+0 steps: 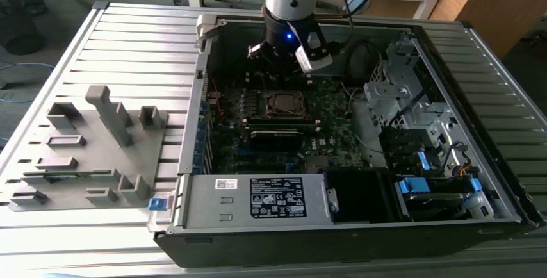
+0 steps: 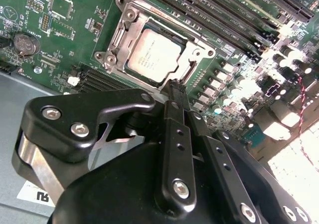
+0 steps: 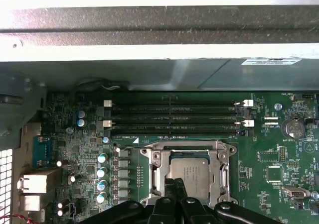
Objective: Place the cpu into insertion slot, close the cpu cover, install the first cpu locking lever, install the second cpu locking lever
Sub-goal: 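Install the first cpu locking lever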
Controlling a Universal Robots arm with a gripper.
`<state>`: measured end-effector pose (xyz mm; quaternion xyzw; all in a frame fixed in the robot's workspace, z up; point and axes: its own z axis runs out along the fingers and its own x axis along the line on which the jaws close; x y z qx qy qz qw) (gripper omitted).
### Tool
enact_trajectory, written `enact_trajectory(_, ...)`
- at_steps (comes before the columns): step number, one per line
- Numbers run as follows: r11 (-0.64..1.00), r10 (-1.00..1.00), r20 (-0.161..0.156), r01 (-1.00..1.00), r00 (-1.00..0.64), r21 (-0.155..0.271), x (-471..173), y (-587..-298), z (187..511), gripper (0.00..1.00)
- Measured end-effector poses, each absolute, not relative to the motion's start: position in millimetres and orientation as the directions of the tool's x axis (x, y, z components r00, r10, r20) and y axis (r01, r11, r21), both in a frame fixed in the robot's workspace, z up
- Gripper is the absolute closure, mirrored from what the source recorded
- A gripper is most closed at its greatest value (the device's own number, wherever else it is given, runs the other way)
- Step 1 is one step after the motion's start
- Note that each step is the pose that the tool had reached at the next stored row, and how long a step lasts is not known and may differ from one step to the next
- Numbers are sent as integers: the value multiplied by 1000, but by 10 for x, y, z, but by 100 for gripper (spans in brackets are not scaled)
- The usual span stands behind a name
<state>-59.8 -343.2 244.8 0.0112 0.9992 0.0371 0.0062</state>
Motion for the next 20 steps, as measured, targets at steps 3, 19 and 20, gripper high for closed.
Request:
enact_trajectory(3,997,23,-12,22,-1000,74,-598,-3432,2448,89)
enact_trajectory(19,996,23,-11,22,-1000,92,-598,-3433,2448,89)
enact_trajectory(20,995,23,-11,22,-1000,93,-598,-3433,2449,89)
